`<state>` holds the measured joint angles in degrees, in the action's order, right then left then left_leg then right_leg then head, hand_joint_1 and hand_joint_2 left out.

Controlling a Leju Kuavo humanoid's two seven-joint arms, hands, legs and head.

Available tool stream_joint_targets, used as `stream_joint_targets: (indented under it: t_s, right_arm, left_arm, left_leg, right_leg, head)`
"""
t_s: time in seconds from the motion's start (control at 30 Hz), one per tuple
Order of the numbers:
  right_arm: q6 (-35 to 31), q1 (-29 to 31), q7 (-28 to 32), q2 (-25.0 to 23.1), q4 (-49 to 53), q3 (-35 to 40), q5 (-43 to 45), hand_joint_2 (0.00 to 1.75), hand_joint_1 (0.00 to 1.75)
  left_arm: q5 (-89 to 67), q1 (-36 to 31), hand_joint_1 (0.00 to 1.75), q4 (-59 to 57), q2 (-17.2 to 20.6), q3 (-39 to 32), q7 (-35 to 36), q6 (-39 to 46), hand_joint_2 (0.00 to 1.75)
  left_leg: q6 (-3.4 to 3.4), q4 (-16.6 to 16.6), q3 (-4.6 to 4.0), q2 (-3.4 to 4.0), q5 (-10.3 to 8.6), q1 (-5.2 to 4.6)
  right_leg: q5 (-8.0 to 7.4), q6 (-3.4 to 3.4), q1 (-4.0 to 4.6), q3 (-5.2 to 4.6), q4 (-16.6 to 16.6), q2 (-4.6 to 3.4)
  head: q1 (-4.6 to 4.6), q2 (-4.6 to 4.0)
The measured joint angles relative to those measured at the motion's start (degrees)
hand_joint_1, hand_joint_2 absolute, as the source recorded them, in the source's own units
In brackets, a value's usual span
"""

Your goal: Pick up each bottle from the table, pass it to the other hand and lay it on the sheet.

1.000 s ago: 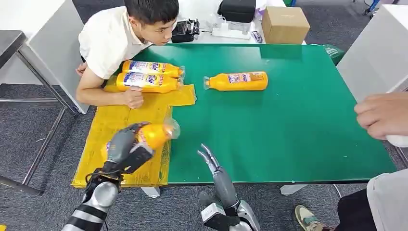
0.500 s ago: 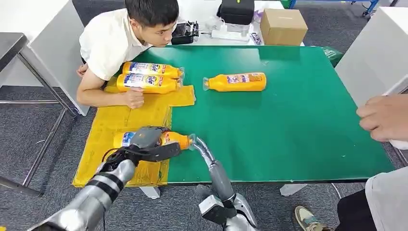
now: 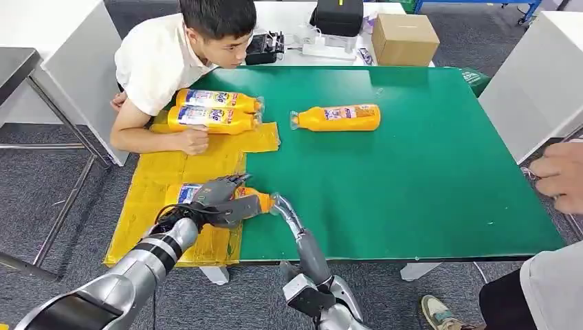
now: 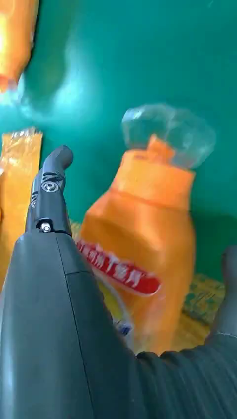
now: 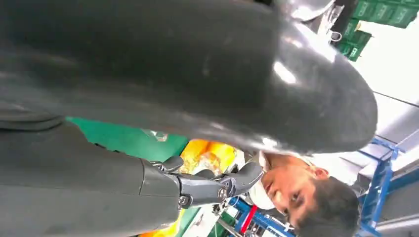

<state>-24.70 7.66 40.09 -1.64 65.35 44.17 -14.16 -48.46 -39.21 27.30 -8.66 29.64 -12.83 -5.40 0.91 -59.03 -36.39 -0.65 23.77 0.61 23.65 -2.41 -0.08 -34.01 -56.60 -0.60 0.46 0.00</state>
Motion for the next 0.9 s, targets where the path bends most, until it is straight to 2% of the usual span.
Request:
stream_joint_targets:
  t_s: [0.13,0.2,0.43,0.63,0.67,0.7,0.87,0.9]
  right_arm:
    - [-0.02,0.7,0.0,0.57,-0.11,0.0,-0.22,0.0,0.0]
    - [-0.42,1.45,0.0,0.48,-0.37,0.22,-0.22,0.0,0.0]
    - [-0.85,2.18,0.0,0.31,-0.85,0.57,-0.24,0.0,0.0]
    - [-3.72,1.9,0.0,0.39,-0.87,0.66,-0.22,0.0,0.0]
    - [-4.74,1.48,0.0,0.59,-0.87,0.53,-0.46,0.0,0.0]
    - [-5.36,1.16,0.0,0.77,-0.85,0.39,-0.66,1.75,0.0]
    - [-9.85,-0.87,0.0,2.25,1.95,-1.44,-1.71,1.75,0.0]
    - [-10.25,-1.88,0.0,2.86,5.23,-2.62,-1.9,1.75,0.0]
  left_arm:
    - [5.17,0.63,0.0,0.04,-0.37,-0.92,-4.16,-0.94,1.75]
    - [8.92,2.89,0.0,1.62,-0.35,-2.58,-7.5,1.93,1.75]
    - [9.88,5.34,0.0,3.83,-0.35,-4.24,-8.57,3.34,1.75]
    - [17.41,13.43,0.0,14.21,0.0,-5.9,-10.63,6.99,1.75]
    - [19.99,16.5,0.0,18.61,0.26,-6.4,-11.39,7.54,1.75]
    - [21.54,18.14,0.0,20.95,0.42,-6.73,-11.52,7.93,1.75]
    - [36.16,24.5,0.0,33.1,0.48,-9.4,-8.97,6.74,1.75]
    - [45.42,26.37,0.0,36.62,0.48,-11.03,-6.87,4.77,1.75]
  left_leg:
    - [-0.01,0.01,-0.03,0.03,0.0,0.01]
    - [-0.01,0.01,-0.03,0.1,0.0,0.01]
    - [-0.01,0.01,-0.12,0.04,0.0,0.01]
    - [-0.01,0.0,-0.25,0.07,0.01,0.01]
    - [-0.01,0.0,-0.29,0.07,0.01,0.01]
    - [-0.01,0.0,-0.32,0.08,0.01,0.01]
    - [0.0,0.0,-0.6,0.06,0.01,0.01]
    - [0.0,0.0,-0.61,0.08,0.02,0.01]
  right_leg:
    - [0.0,0.0,0.01,-0.01,-0.01,-0.01]
    - [0.0,0.0,0.01,-0.07,-0.01,-0.03]
    - [0.0,0.0,0.0,-0.09,-0.01,-0.02]
    - [0.01,0.0,0.01,-0.27,-0.01,-0.03]
    - [0.01,0.0,0.0,-0.33,-0.01,-0.03]
    - [0.01,0.01,0.0,-0.37,-0.01,-0.03]
    - [0.01,0.0,0.0,-0.61,-0.01,-0.02]
    - [0.01,0.0,0.0,-0.64,-0.01,-0.03]
  head:
    - [0.02,0.0]
    - [0.0,0.0]
    - [0.02,0.0]
    - [0.02,0.0]
    - [0.0,0.0]
    - [0.0,0.0]
    - [0.02,0.0]
    - [0.02,0.0]
